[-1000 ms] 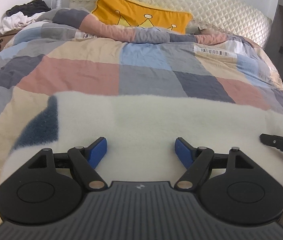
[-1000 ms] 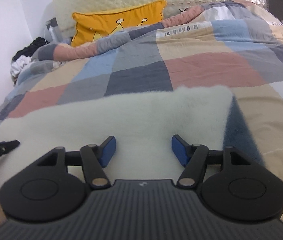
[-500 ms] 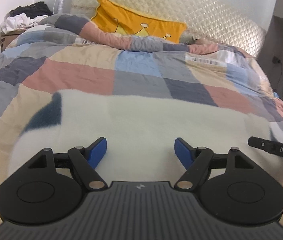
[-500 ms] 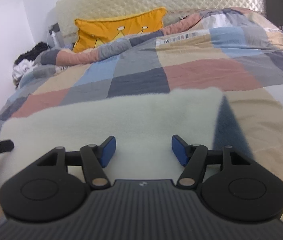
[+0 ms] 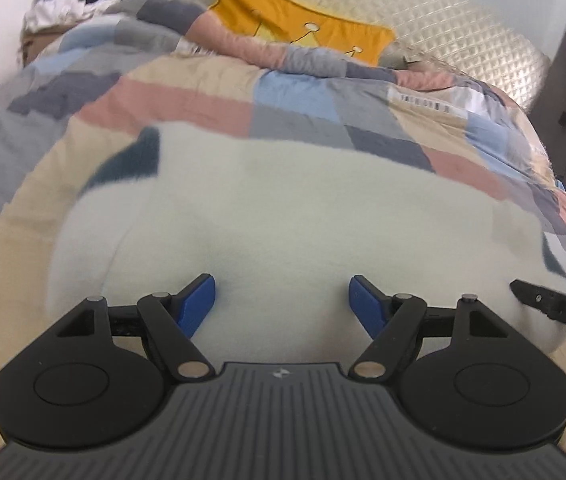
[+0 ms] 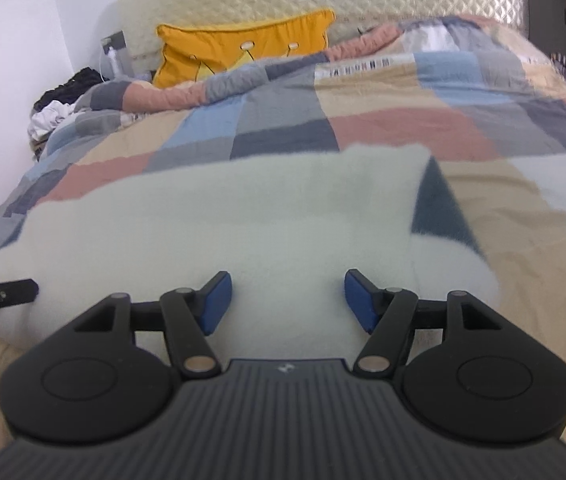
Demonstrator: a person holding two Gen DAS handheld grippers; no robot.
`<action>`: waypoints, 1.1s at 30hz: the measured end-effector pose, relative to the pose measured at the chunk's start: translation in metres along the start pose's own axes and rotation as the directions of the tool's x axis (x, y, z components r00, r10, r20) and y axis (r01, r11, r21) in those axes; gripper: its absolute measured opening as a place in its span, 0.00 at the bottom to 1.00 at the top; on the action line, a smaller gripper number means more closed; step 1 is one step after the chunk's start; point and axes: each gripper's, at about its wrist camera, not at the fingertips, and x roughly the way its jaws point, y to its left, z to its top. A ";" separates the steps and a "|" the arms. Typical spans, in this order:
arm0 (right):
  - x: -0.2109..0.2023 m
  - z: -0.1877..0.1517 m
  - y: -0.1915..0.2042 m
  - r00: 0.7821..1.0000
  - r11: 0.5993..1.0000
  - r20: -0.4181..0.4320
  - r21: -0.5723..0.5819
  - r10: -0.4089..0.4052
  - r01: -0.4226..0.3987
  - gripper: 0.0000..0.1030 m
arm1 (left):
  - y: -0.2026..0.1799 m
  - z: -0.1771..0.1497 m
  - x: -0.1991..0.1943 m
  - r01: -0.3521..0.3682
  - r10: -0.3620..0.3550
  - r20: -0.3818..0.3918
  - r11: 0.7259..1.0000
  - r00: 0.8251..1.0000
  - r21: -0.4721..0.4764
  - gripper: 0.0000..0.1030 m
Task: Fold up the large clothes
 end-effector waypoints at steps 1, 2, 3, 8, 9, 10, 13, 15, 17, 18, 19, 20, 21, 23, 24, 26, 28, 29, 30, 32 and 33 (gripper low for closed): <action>0.002 -0.002 -0.001 1.000 1.000 -0.005 0.006 0.003 -0.003 0.63 | 0.002 0.001 -0.001 0.003 -0.003 0.004 1.000 1.000 -0.011 0.76; 0.004 -0.003 -0.002 1.000 1.000 -0.007 0.009 0.005 -0.004 0.63 | 0.002 0.001 -0.006 0.011 -0.010 0.011 1.000 1.000 -0.023 0.76; 0.005 -0.004 -0.002 1.000 1.000 -0.006 0.010 0.006 -0.006 0.63 | 0.003 0.000 -0.012 0.026 -0.026 0.014 0.999 1.000 -0.040 0.76; 0.004 -0.005 -0.003 1.000 1.000 -0.002 0.021 0.012 -0.012 0.63 | 0.011 -0.020 -0.042 0.124 -0.124 0.007 0.979 0.992 -0.164 0.76; 0.003 -0.006 -0.003 1.000 1.000 -0.001 0.024 0.011 -0.011 0.63 | 0.013 -0.025 -0.045 0.129 -0.132 -0.005 0.974 0.991 -0.187 0.76; 0.003 -0.006 -0.003 1.000 1.000 -0.001 0.028 0.011 -0.011 0.63 | 0.016 -0.030 -0.047 0.132 -0.140 -0.022 0.967 0.990 -0.219 0.76; 0.002 -0.006 -0.003 1.000 0.999 -0.003 0.033 0.010 -0.010 0.63 | 0.030 -0.037 -0.041 0.141 -0.172 -0.060 0.927 0.983 -0.348 0.77; 0.002 -0.006 -0.002 1.000 0.999 -0.004 0.035 0.011 -0.011 0.63 | 0.042 -0.038 -0.033 0.122 -0.165 -0.065 0.896 0.984 -0.427 0.77; 0.001 -0.006 -0.003 1.000 0.999 -0.004 0.037 0.012 -0.012 0.63 | 0.054 -0.039 -0.022 0.103 -0.158 -0.070 0.862 0.985 -0.497 0.77; 0.001 -0.006 -0.003 1.000 0.999 -0.004 0.036 0.012 -0.012 0.63 | 0.059 -0.039 -0.015 0.098 -0.163 -0.076 0.841 0.984 -0.533 0.77; 0.001 -0.006 -0.003 1.000 0.999 -0.004 0.037 0.012 -0.012 0.63 | 0.064 -0.040 -0.009 0.101 -0.175 -0.077 0.817 0.982 -0.567 0.77; 0.001 -0.006 -0.002 1.000 0.999 -0.005 0.038 0.012 -0.012 0.63 | 0.068 -0.040 -0.004 0.113 -0.196 -0.074 0.794 0.978 -0.597 0.77; 0.001 -0.006 -0.003 1.000 0.999 -0.005 0.039 0.012 -0.012 0.63 | 0.072 -0.041 0.002 0.136 -0.230 -0.068 0.763 0.971 -0.632 0.78; 0.001 -0.006 -0.003 1.000 0.999 -0.005 0.044 0.013 -0.012 0.63 | 0.077 -0.045 0.015 0.180 -0.301 -0.050 0.686 0.952 -0.705 0.79; 0.001 -0.006 -0.003 1.000 0.999 -0.006 0.044 0.013 -0.012 0.63 | 0.079 -0.047 0.021 0.192 -0.324 -0.039 0.651 0.945 -0.734 0.79; 0.002 -0.006 -0.003 1.000 0.999 -0.009 0.044 0.012 -0.011 0.63 | 0.080 -0.048 0.032 0.201 -0.342 -0.025 0.609 0.939 -0.768 0.79; 0.001 -0.006 -0.004 1.000 0.999 -0.009 0.052 0.014 -0.014 0.63 | 0.081 -0.048 0.037 0.223 -0.349 0.012 0.571 0.937 -0.790 0.78; 0.001 -0.005 -0.005 1.000 0.998 -0.009 0.056 0.016 -0.016 0.63 | 0.081 -0.047 0.039 0.222 -0.340 0.022 0.563 0.940 -0.796 0.77; 0.000 -0.005 -0.006 1.000 0.998 -0.007 0.065 0.021 -0.021 0.63 | 0.081 -0.047 0.040 0.223 -0.328 0.034 0.559 0.944 -0.799 0.74; -0.004 -0.002 -0.009 0.999 0.995 0.000 0.097 0.038 -0.038 0.65 | 0.079 -0.045 0.042 0.208 -0.301 0.028 0.583 0.953 -0.785 0.59; -0.007 -0.001 -0.010 0.999 0.991 0.002 0.120 0.053 -0.053 0.65 | 0.076 -0.043 0.040 0.207 -0.288 0.030 0.607 0.957 -0.767 0.55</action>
